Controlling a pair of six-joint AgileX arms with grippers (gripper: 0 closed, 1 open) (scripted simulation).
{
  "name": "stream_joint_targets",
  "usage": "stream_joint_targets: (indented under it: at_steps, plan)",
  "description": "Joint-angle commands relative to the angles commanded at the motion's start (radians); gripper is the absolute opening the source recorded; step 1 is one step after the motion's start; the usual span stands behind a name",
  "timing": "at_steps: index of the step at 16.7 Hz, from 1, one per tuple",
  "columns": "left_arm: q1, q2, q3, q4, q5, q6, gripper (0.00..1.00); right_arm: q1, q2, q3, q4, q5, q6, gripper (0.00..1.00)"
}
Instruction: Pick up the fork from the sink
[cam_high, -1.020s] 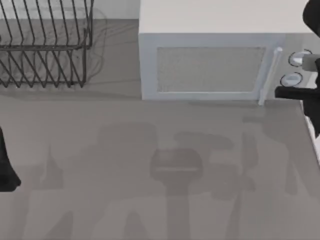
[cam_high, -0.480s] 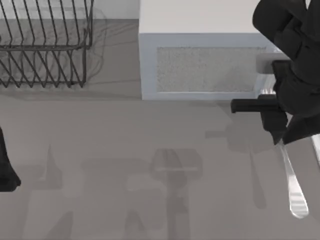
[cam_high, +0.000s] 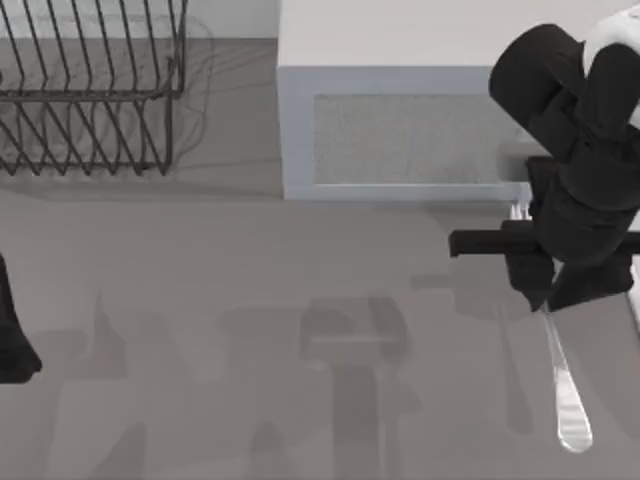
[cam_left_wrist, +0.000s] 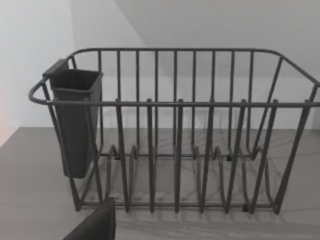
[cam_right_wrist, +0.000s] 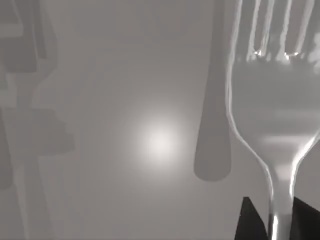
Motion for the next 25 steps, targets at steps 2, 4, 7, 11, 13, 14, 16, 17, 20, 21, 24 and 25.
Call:
stream_joint_targets:
  at_steps: [2,4,7,11,13,14,16,17,20,21,24,25]
  plan:
    - [0.000,0.000,0.000,0.000,0.000,0.000,1.00,0.002,0.017,-0.082,0.115,0.000,0.001,0.00]
    - [0.000,0.000,0.000,0.000,0.000,0.000,1.00,0.004,0.033,-0.157,0.206,0.001,0.002,0.00]
    - [0.000,0.000,0.000,0.000,0.000,0.000,1.00,0.006,0.048,-0.212,0.264,0.001,0.004,0.00]
    - [0.000,0.000,0.000,0.000,0.000,0.000,1.00,0.006,0.048,-0.212,0.264,0.001,0.004,0.08]
    - [0.000,0.000,0.000,0.000,0.000,0.000,1.00,0.006,0.048,-0.212,0.264,0.001,0.004,0.23]
    - [0.000,0.000,0.000,0.000,0.000,0.000,1.00,0.006,0.048,-0.212,0.264,0.001,0.004,0.30]
    - [0.000,0.000,0.000,0.000,0.000,0.000,1.00,0.006,0.048,-0.212,0.264,0.001,0.004,0.45]
    - [0.000,0.000,0.000,0.000,0.000,0.000,1.00,0.006,0.048,-0.212,0.264,0.001,0.004,0.53]
    - [0.000,0.000,0.000,0.000,0.000,0.000,1.00,0.006,0.048,-0.212,0.264,0.001,0.004,0.75]
    - [0.000,0.000,0.000,0.000,0.000,0.000,1.00,0.006,0.048,-0.212,0.264,0.001,0.004,0.83]
    - [0.000,0.000,0.000,0.000,0.000,0.000,1.00,0.006,0.048,-0.212,0.264,0.001,0.004,1.00]
    - [0.000,0.000,0.000,0.000,0.000,0.000,1.00,0.006,0.048,-0.212,0.264,0.001,0.004,1.00]
